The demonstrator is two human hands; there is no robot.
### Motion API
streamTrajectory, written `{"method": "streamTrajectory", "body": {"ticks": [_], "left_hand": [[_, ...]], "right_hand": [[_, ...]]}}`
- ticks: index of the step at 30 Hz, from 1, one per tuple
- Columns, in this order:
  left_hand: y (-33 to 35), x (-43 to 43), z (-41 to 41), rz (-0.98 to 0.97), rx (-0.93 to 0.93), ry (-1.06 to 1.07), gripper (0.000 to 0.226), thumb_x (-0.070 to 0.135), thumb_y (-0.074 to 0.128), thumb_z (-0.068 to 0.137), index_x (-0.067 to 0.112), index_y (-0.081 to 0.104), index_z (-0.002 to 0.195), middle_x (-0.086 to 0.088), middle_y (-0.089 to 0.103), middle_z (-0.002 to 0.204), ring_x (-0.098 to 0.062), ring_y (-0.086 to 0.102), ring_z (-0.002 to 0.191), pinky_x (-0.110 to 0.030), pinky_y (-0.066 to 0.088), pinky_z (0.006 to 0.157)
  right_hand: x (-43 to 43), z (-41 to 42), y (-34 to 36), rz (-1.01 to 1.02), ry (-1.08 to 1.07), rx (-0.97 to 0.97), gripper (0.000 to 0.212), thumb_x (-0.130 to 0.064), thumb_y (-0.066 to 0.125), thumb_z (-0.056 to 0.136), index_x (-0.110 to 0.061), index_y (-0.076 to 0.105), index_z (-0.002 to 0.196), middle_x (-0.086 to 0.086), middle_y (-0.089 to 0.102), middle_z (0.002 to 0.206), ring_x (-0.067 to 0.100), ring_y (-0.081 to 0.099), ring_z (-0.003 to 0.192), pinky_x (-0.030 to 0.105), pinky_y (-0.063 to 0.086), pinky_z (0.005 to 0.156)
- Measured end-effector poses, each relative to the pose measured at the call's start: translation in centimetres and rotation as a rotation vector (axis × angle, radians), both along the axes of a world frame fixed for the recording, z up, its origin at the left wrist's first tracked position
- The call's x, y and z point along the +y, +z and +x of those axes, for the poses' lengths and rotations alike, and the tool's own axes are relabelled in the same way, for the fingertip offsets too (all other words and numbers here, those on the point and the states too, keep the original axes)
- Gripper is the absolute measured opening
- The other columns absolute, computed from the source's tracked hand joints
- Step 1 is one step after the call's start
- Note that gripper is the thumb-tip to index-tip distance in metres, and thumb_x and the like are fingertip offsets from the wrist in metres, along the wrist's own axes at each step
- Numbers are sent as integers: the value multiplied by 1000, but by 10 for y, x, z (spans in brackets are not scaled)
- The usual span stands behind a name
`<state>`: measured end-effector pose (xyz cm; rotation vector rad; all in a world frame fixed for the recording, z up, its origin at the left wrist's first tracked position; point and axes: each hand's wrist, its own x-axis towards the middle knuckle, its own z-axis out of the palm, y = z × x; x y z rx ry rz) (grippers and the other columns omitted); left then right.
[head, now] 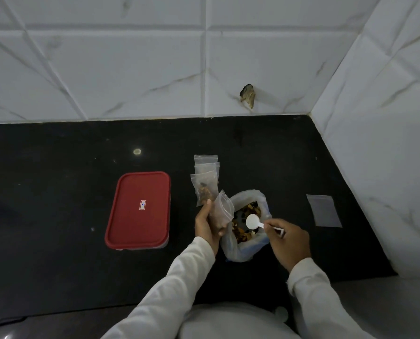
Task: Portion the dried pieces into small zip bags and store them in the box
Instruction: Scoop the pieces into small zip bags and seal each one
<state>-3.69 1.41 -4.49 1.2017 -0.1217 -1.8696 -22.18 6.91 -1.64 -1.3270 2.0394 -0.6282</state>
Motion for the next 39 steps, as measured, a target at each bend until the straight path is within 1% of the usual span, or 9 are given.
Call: {"method": "streamTrajectory", "body": {"ticks": [3, 12, 16, 20, 23, 26, 29, 33, 39], "left_hand": [[0, 1, -3, 8, -8, -12, 34, 43, 58, 92, 19, 71, 112, -11, 73, 99, -19, 57, 63, -23, 33, 45], [-2, 1, -17, 56, -40, 17, 41, 45, 61, 89, 14, 71, 114, -12, 72, 96, -19, 58, 63, -25, 34, 48], [-5, 3, -23, 66, -42, 21, 47, 46, 64, 85, 11, 71, 117, -14, 68, 101, -17, 58, 60, -25, 36, 45], [-5, 5, -31, 59, -51, 127, 40, 45, 70, 76, 14, 75, 100, -18, 67, 107, -29, 62, 91, -41, 54, 85], [4, 2, -31, -3, -72, 199, 34, 43, 68, 73, 15, 73, 92, -18, 68, 111, -37, 64, 105, -56, 46, 104], [14, -3, -25, -57, -127, 269, 21, 33, 64, 87, 16, 74, 93, -21, 71, 111, -41, 67, 108, -54, 52, 98], [23, -7, -21, -93, -152, 266, 16, 26, 60, 95, 14, 71, 92, -20, 70, 110, -39, 67, 105, -56, 53, 97], [28, -10, -9, -270, -275, 129, 15, 25, 63, 94, 16, 69, 84, -8, 69, 92, -29, 66, 95, -53, 52, 98], [38, -19, 20, -587, -510, -163, 14, 17, 68, 92, 5, 70, 99, -5, 74, 97, -19, 70, 98, -28, 56, 84]], "right_hand": [[-2, 4, 0, -24, 72, 42, 14, -17, 64, 91, -20, 69, 103, -6, 68, 95, 6, 63, 93, 14, 43, 81], [-8, 3, 6, -127, 149, 144, 24, -14, 62, 88, -14, 71, 111, 2, 71, 103, 23, 66, 97, 35, 51, 87], [-14, 6, 15, -141, 181, 162, 29, -35, 63, 90, -21, 66, 115, -1, 66, 108, 15, 61, 103, 20, 40, 85], [-17, 29, 35, -146, 212, -70, 47, -50, 67, 82, -27, 60, 123, -12, 63, 111, 1, 59, 102, 16, 46, 86], [-17, 42, 38, -239, 176, -100, 58, -65, 61, 75, -29, 60, 120, -9, 65, 111, 0, 62, 98, 21, 52, 87], [-18, 50, 35, -312, 119, -189, 50, -65, 63, 76, -36, 59, 117, -8, 66, 107, -3, 63, 93, 21, 54, 83], [-21, 61, 34, -372, 63, -144, 42, -60, 69, 77, -59, 49, 114, -19, 61, 98, -13, 58, 96, 15, 49, 77], [-36, 54, 44, -275, 34, -293, 18, -28, 70, 86, -38, 63, 99, -13, 70, 94, -4, 65, 88, 22, 56, 80], [-51, 50, 56, -138, -104, -575, 9, -28, 69, 88, -29, 72, 96, -11, 72, 93, 4, 68, 90, 30, 56, 84]]}}
